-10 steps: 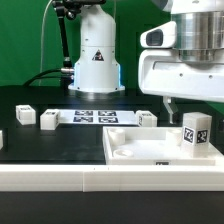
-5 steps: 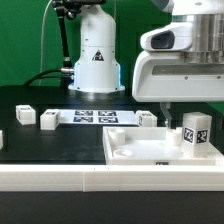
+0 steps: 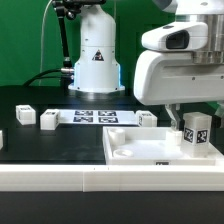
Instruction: Assemble one leg
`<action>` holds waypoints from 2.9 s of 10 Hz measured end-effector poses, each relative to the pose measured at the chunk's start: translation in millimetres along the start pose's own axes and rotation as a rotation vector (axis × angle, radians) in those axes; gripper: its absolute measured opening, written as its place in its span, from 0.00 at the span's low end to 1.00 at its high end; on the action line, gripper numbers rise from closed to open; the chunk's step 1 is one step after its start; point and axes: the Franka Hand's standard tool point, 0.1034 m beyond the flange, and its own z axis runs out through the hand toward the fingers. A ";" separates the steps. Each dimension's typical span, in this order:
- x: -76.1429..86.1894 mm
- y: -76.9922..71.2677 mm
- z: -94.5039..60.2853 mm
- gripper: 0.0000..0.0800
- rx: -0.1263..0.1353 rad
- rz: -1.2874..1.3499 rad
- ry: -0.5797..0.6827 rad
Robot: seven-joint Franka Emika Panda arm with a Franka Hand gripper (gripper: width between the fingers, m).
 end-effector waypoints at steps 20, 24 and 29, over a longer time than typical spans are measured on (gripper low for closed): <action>2.1 -1.1 0.0 0.73 0.065 1.250 0.046; 5.2 -1.2 -2.3 0.81 0.054 0.848 0.060; 6.4 -1.7 -2.4 0.81 0.021 0.349 0.070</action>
Offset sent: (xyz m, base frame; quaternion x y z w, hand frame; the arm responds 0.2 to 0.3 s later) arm 0.0000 0.0000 0.0000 0.0000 0.0000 0.0650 0.9979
